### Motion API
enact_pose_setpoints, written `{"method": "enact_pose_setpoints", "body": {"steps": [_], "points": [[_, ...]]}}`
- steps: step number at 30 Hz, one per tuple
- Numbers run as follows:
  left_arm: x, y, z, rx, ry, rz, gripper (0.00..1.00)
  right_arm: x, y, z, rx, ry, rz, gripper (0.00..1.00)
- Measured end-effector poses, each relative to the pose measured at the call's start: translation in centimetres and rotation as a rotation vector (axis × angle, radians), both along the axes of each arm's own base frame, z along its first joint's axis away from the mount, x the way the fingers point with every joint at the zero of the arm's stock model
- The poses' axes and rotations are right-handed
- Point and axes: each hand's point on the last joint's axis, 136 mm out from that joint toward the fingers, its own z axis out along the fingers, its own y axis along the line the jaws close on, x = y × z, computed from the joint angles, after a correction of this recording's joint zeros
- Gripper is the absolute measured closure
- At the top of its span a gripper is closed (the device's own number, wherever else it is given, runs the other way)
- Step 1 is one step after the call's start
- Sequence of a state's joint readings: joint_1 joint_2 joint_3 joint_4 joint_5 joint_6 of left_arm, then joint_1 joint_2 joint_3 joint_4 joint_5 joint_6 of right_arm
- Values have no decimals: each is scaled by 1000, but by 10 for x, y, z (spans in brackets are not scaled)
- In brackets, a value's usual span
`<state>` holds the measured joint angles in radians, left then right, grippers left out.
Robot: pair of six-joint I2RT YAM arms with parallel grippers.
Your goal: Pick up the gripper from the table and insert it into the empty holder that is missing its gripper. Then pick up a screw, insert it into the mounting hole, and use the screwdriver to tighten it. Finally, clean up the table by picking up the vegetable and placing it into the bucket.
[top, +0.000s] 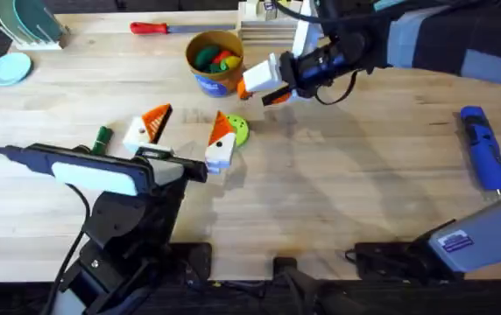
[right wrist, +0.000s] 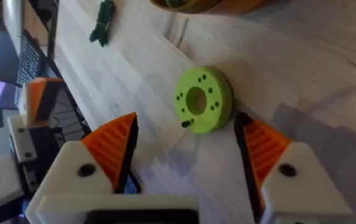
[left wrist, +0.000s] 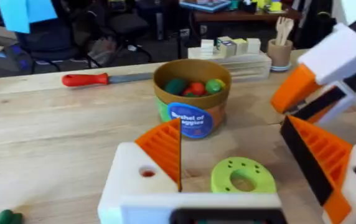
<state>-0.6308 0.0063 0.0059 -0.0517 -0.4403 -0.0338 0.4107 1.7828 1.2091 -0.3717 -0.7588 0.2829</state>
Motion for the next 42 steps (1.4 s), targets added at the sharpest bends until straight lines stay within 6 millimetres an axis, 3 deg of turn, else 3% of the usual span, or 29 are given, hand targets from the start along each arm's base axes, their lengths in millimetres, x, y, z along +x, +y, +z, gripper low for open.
{"method": "enact_pose_setpoints", "body": {"steps": [11,22,35,39,42], "points": [[3,40,0,114,-12,228,7,-54,27,-30,-207,-119,240,135],[1,56,0,130,-7,323,8,-58,41,-42,-351,-285,295,145],[1,59,0,132,-6,336,8,-63,59,-46,-452,-433,329,428],[1,59,0,132,-5,336,8,-60,62,-45,-465,-464,319,584],[1,59,0,132,-5,336,8,-59,64,-44,-467,-478,315,615]]}}
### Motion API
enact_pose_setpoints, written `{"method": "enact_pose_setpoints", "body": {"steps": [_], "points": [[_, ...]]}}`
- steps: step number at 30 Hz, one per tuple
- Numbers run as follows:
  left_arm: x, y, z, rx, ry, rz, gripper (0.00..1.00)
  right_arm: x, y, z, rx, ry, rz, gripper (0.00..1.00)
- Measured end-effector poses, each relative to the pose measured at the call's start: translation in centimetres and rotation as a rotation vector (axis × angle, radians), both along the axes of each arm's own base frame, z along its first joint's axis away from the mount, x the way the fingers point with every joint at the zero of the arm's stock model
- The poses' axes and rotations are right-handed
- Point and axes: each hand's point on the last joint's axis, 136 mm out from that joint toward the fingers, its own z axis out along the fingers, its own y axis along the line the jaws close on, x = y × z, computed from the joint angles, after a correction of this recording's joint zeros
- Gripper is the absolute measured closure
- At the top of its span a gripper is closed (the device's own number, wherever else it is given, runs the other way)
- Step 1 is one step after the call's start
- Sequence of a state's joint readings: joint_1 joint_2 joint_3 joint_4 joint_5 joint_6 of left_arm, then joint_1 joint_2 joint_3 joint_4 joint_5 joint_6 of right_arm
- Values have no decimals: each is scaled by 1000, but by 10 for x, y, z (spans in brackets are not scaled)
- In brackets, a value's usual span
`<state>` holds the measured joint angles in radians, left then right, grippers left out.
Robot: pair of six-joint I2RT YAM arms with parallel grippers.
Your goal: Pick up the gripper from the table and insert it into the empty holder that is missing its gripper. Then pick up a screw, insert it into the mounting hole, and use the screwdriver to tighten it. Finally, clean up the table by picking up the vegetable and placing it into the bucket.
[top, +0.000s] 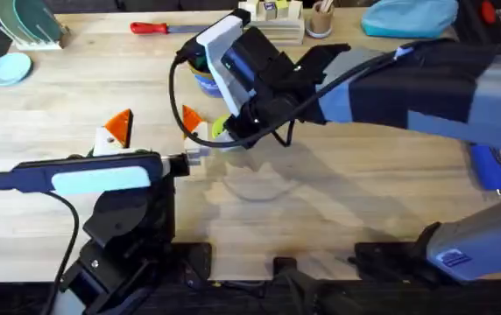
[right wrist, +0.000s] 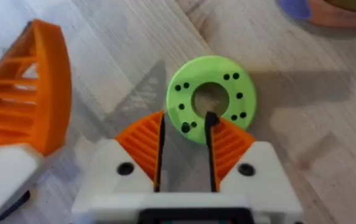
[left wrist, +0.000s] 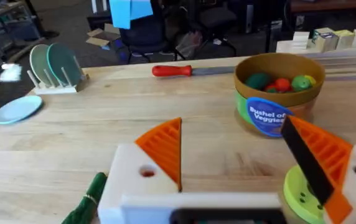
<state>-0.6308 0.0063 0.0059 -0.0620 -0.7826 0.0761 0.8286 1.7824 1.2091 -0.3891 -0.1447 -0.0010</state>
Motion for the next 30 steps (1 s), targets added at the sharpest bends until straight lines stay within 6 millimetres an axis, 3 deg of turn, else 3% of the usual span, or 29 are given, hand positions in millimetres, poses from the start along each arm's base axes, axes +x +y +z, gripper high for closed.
{"method": "enact_pose_setpoints", "body": {"steps": [6,15,17,18,23,30], "points": [[0,0,0,0,0,0,8,1,1,0,0,-8,-1,623],[0,0,0,0,0,0,8,-2,1,-19,-37,17,4,642],[0,0,0,0,0,0,8,-4,3,-19,-37,16,10,696],[0,0,0,0,0,0,9,-6,4,-19,-39,16,15,849],[0,0,0,0,0,0,7,-6,3,-20,-50,13,12,984],[0,0,0,0,0,0,8,-4,-9,-22,-110,10,-12,996]]}}
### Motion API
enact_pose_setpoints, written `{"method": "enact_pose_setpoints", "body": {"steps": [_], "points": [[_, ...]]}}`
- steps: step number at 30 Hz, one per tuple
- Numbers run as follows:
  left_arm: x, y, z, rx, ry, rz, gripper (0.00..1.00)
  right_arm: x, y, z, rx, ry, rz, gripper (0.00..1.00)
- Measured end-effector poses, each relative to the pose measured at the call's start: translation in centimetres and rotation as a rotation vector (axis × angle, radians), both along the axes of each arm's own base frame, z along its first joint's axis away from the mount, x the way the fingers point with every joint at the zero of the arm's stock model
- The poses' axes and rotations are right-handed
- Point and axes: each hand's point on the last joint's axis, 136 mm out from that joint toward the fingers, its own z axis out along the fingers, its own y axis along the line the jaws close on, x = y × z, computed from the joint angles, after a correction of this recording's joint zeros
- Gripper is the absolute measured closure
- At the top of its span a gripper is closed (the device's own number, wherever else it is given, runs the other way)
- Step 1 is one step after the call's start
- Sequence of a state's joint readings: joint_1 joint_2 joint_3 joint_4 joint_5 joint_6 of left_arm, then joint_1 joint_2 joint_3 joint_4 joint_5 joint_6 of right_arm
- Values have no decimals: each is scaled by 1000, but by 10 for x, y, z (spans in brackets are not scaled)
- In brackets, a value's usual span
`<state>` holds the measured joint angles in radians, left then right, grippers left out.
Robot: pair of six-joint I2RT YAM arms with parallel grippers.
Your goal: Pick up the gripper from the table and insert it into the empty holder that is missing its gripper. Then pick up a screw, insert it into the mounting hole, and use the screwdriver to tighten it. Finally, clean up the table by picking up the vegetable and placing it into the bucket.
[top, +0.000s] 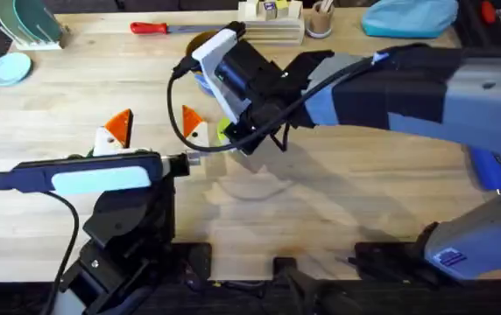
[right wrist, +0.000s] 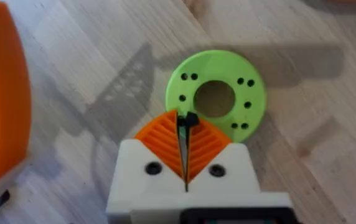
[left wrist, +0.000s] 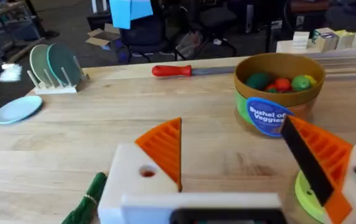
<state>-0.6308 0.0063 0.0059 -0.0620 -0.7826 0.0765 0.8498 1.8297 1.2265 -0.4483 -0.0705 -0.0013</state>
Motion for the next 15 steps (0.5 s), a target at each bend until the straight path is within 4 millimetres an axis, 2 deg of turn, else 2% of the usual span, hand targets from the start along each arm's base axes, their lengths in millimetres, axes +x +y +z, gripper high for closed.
{"method": "enact_pose_setpoints", "body": {"steps": [15], "points": [[0,0,0,0,0,-2,7,30,-48,4,-54,21,-132,996]]}}
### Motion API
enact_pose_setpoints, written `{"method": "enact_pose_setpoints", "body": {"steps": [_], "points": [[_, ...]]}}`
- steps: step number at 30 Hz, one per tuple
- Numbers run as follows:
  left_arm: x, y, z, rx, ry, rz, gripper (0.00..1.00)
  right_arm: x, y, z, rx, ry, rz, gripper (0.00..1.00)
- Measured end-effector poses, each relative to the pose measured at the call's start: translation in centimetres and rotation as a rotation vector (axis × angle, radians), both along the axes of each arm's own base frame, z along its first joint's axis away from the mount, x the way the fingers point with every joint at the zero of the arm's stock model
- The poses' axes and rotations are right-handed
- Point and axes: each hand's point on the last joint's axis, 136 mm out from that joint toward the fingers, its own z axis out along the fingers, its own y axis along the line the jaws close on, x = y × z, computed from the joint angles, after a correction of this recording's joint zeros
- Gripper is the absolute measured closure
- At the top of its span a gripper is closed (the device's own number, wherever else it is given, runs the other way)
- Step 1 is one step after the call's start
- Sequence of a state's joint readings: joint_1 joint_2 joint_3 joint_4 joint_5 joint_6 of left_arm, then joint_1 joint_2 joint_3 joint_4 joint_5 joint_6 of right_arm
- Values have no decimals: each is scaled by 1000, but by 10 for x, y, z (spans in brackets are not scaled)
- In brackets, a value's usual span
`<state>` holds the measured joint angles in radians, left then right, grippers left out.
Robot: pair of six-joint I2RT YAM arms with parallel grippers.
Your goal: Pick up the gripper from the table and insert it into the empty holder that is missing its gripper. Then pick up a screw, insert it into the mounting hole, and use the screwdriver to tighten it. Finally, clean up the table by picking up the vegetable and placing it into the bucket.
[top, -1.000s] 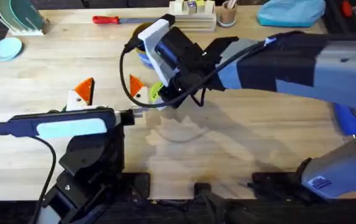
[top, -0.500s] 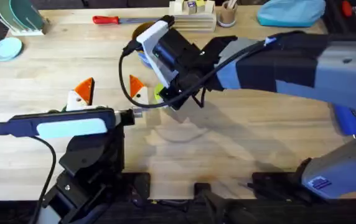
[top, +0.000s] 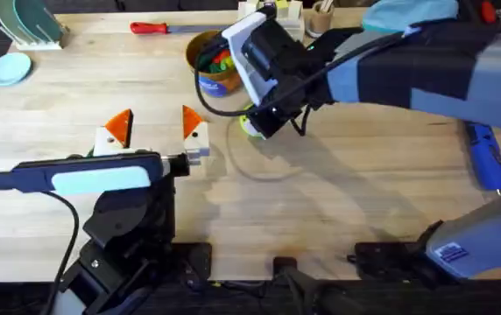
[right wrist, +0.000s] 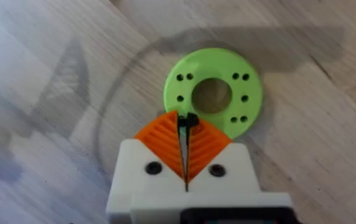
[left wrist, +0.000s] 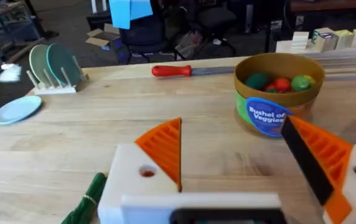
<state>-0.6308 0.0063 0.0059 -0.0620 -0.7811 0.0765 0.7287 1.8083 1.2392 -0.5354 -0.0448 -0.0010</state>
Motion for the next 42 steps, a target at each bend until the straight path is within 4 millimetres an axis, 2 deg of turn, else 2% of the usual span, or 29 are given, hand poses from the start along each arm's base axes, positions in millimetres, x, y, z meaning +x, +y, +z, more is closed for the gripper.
{"method": "enact_pose_setpoints", "body": {"steps": [4,7,11,15,21,28,32,35,42], "points": [[1,-8,0,-3,0,-44,8,4,-8,14,9,-21,-22,996],[2,-19,0,-9,-1,-113,8,5,-10,34,36,-61,-26,996],[1,-41,1,-17,0,-237,8,4,-11,57,69,-100,-27,996],[-3,-68,0,-24,7,-401,8,0,-22,71,51,-125,-41,996],[-23,-115,-4,-34,31,-693,8,-12,-50,91,-20,-120,-67,996],[-54,-153,-3,-50,38,-980,8,-14,-56,149,-10,-155,-67,996],[-68,-164,-1,-56,35,-1085,8,-19,-53,171,22,-156,-43,996],[-77,-171,0,-60,34,-1151,8,-26,-42,181,70,-140,4,996],[-90,-178,0,-100,53,-1234,8,-61,-5,186,134,-112,191,996]]}}
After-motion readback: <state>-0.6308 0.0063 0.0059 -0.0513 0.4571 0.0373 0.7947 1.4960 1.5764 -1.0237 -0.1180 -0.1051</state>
